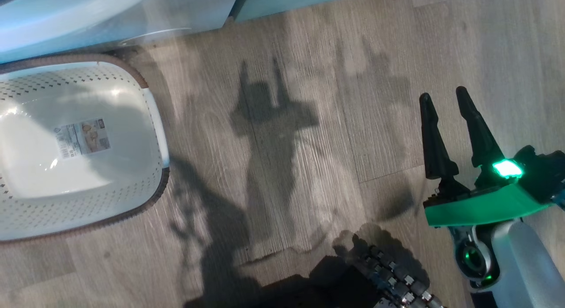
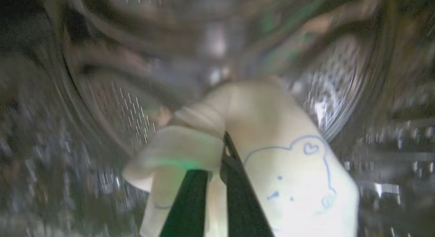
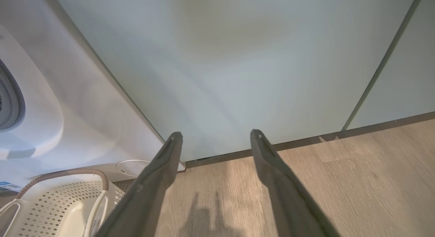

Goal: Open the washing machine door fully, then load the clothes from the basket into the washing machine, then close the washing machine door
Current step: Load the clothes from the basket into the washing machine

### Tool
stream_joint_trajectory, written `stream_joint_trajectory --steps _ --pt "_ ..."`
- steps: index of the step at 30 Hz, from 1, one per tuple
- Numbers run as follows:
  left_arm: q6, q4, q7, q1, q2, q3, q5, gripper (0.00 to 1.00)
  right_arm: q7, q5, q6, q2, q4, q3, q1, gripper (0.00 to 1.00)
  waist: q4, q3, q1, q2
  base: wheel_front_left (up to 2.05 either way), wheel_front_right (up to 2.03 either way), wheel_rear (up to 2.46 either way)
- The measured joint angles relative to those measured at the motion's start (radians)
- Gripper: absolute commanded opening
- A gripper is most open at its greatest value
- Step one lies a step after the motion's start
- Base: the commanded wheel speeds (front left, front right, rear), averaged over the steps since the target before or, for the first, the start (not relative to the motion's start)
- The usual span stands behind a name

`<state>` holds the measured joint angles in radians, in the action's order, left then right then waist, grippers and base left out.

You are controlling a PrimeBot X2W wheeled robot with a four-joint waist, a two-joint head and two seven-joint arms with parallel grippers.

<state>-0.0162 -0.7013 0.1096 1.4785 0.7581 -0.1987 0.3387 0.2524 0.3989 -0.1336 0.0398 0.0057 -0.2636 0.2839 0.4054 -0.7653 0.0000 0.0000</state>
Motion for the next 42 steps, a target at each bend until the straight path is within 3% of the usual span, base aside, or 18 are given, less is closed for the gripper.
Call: stream_joint_trajectory --steps 12,13,14,15,22,35,42 --pt "-0.015 -0.094 -0.273 -0.086 -0.047 -0.001 0.105 0.00 0.000 0.000 0.000 0.000 0.006 0.000 0.011 1.00 -0.017 -0.005 0.0000 0.0000 0.00 0.00 0.00" --pt "-0.016 -0.093 -0.279 -0.087 -0.048 0.000 0.108 0.05 0.000 0.000 0.000 0.000 0.007 0.000 0.011 1.00 -0.018 -0.005 0.0000 0.0000 0.00 0.00 0.00" --pt "-0.016 -0.092 -0.282 -0.087 -0.048 0.000 0.115 0.69 0.000 0.000 0.000 0.000 0.007 0.000 0.011 1.00 -0.019 -0.004 0.0000 0.0000 0.00 0.00 0.00" --pt "-0.017 -0.088 -0.282 -0.087 -0.048 0.000 0.119 1.00 0.000 0.000 0.000 0.000 0.008 0.000 0.011 1.00 -0.021 -0.004 0.0000 0.0000 0.00 0.00 0.00" --pt "-0.035 -0.092 -0.244 -0.125 -0.057 -0.009 0.128 1.00 0.000 0.000 0.000 0.000 0.013 0.006 0.012 1.00 -0.036 0.009 0.0000 0.0000 0.00 0.00 0.00" --pt "-0.052 -0.101 -0.002 -0.312 -0.116 0.012 0.178 1.00 0.000 -0.035 0.000 0.000 0.017 0.049 0.010 1.00 -0.088 0.079 0.0000 0.0000 0.00 0.00 0.00" --pt "-0.029 0.029 0.117 -0.495 -0.153 0.043 0.207 1.00 0.000 -0.067 0.000 0.000 0.020 0.087 0.004 1.00 -0.128 0.125 0.0000 0.0000 0.00 0.00 0.00"
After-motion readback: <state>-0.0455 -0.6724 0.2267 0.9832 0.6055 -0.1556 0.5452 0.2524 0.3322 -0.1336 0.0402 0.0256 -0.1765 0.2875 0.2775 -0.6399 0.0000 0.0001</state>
